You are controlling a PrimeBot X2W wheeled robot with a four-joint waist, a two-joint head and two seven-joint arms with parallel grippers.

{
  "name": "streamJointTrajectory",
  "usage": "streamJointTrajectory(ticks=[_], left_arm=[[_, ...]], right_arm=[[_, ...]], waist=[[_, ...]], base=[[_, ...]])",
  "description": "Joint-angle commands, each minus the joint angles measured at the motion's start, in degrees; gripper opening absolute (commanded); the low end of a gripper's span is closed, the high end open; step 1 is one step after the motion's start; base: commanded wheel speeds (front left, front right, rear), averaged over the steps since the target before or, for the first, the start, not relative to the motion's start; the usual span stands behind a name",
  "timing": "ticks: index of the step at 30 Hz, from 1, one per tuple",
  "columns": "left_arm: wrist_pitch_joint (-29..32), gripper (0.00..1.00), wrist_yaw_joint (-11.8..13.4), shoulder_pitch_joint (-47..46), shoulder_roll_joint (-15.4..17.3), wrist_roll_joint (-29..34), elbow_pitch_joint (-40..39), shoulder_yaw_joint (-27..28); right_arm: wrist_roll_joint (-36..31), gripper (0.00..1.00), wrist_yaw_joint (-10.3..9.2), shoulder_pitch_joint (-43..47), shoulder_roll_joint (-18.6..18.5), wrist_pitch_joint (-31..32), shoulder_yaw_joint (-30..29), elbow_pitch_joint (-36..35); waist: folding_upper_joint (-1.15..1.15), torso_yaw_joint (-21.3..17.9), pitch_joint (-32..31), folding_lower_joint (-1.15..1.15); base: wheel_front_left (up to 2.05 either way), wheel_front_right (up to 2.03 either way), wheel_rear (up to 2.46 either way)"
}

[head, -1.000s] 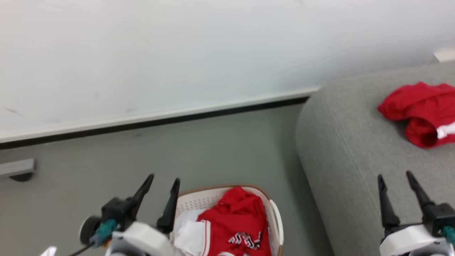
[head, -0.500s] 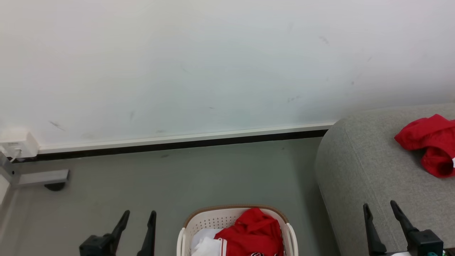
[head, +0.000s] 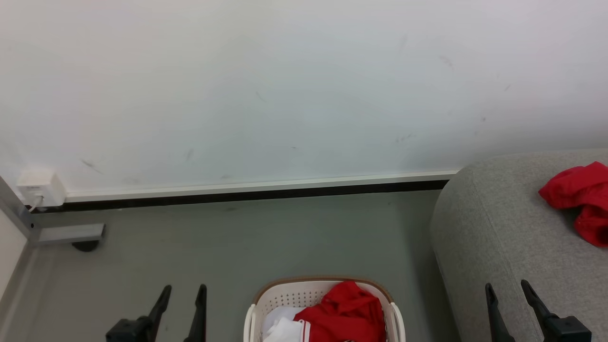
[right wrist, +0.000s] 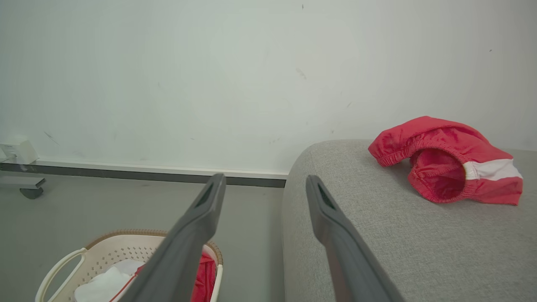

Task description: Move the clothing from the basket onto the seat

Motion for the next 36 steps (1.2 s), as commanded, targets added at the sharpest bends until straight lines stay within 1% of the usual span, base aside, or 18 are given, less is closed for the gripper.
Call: streamJointTrajectory(ticks=[1,9,17,23,36], left_arm=[[-0.03,1.0,-0.4,0.66,-0.19,0.81,0.23,0.56],[-0.03,1.0,-2.26,-0.48,-1.71,2.92,0.57,2.37],[-0.03,1.0,-4.13,-3.63,-2.19,4.43,2.85,1.48],[0.42,1.0,-5.33,-11.61,-1.83,5.9,7.13,-1.8],[8.68,1.0,-6.38,-33.07,-2.47,9.88,21.79,-13.65]], right_arm=[[0.73,1.0,-0.12,0.28,-0.01,-0.19,-0.25,-0.08],[1.17,1.0,-0.12,-0.99,0.01,-0.19,-0.17,-0.82],[1.36,1.0,-0.12,-2.94,0.0,-0.19,0.34,-2.23],[1.89,1.0,-0.12,-6.88,0.0,-0.18,-0.54,-4.97],[4.2,1.0,-0.12,-19.35,0.01,-0.09,-2.79,-12.94]], waist=[[0.0,0.17,0.12,0.01],[0.0,-0.16,1.17,0.01],[0.0,-2.96,4.08,0.01],[0.0,-5.53,11.81,0.01],[0.0,-10.04,32.77,0.01]], base=[[0.0,0.0,0.0],[0.0,0.0,0.0],[0.0,0.0,0.0],[0.0,0.0,0.0],[0.0,0.0,0.0]])
